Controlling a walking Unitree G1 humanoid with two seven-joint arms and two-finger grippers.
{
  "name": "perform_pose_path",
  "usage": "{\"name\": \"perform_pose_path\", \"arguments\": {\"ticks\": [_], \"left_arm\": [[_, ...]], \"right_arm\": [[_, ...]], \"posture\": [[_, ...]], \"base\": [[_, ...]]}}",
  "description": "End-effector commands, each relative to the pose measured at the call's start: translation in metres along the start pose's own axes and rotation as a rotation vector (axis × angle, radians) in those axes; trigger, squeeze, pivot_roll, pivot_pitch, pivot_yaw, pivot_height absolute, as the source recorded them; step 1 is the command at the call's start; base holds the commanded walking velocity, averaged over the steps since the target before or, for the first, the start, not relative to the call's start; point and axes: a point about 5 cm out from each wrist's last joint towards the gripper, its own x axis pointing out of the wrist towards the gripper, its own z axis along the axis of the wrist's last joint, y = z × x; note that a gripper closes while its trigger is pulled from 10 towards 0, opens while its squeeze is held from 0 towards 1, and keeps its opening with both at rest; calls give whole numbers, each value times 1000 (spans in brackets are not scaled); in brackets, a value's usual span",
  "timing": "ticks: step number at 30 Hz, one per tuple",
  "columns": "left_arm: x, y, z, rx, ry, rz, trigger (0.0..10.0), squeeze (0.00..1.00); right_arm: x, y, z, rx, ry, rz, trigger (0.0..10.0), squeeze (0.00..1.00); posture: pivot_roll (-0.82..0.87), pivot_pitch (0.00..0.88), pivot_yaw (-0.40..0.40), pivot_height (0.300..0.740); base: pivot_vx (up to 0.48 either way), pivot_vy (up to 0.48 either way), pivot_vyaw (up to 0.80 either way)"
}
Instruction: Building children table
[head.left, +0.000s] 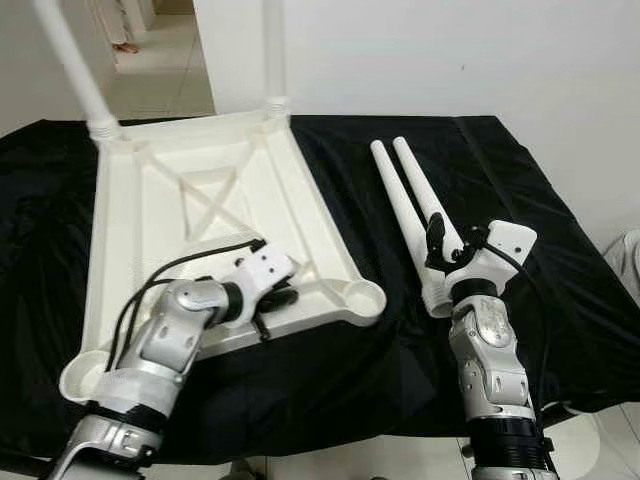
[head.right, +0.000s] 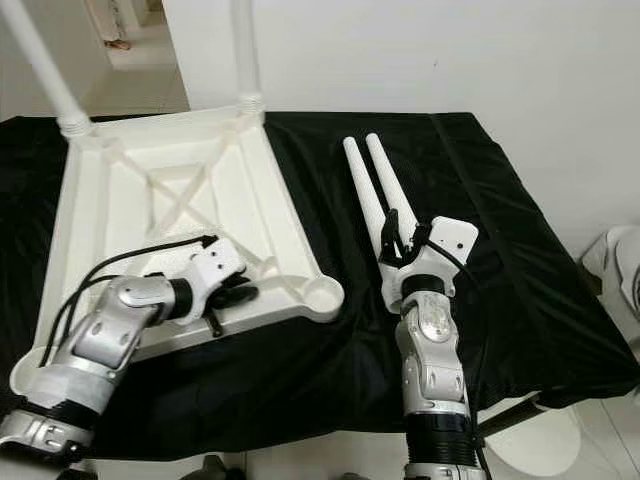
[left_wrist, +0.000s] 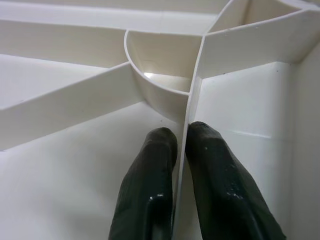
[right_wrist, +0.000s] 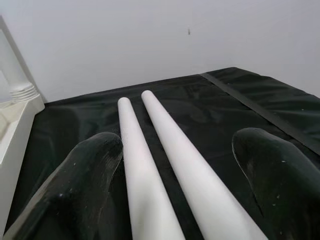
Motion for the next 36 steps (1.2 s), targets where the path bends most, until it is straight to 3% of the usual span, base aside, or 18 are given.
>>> {"name": "perform_pose_path", "arguments": {"ticks": [1,2,4,5,17,18,19,20,23,25,27,28,30,34,36], "left_arm": [[-13,17,-17,16,79,195,9451,0],[-13,14,-16,31,69,175,10000,0],[-13,9,-13,38,36,134,10000,0],[-12,5,-10,30,12,104,10000,1000],[-14,-8,9,53,-111,-2,10000,1000],[-16,-11,18,41,-163,-21,10000,412],[-16,-11,18,41,-163,-21,10000,412],[-17,-11,25,9,-206,-21,10000,0],[-18,-11,36,-39,-267,-17,10000,0],[-19,-6,48,-101,-327,24,10000,0],[-19,-6,48,-101,-327,24,10000,0],[-19,-3,58,-151,-368,57,10000,0],[-19,-2,66,-171,-384,73,10000,0],[-19,-3,72,-181,-391,86,10000,0],[-18,-1,78,-210,-396,111,10000,0]], "right_arm": [[0,3,-1,2,3,12,10000,0],[0,3,-1,2,4,13,10000,0],[0,3,-1,1,6,18,10000,0],[0,4,-2,0,8,22,10000,0],[0,8,-3,-8,23,50,10000,0],[1,8,-4,-19,36,54,10000,0],[1,8,-4,-19,36,54,10000,0],[2,8,-5,-30,45,55,10000,0],[4,6,-7,-63,71,46,10000,0],[9,-1,-14,-130,162,-5,10000,0],[9,-1,-14,-130,162,-5,10000,0],[14,-7,-17,-158,223,-40,10000,0],[18,-11,-18,-175,263,-50,10000,0],[23,-13,-16,-184,289,-65,10000,0],[28,-13,-11,-139,302,-70,10000,0]], "posture": [[61,56,30,740],[63,56,27,740],[63,56,26,740],[63,55,26,740],[59,47,24,740],[58,44,23,740],[58,44,23,740],[59,42,23,740],[58,41,23,740],[57,36,25,740],[57,36,25,740],[55,34,26,740],[54,33,26,740],[53,30,26,740],[52,27,26,740]], "base": [[0,0,0],[0,0,0],[0,0,0],[0,0,0],[0,0,0],[0,0,0],[0,0,0],[0,0,0],[0,0,0],[0,0,0],[0,0,0],[0,0,0],[0,0,0],[0,0,0],[0,0,0]]}}
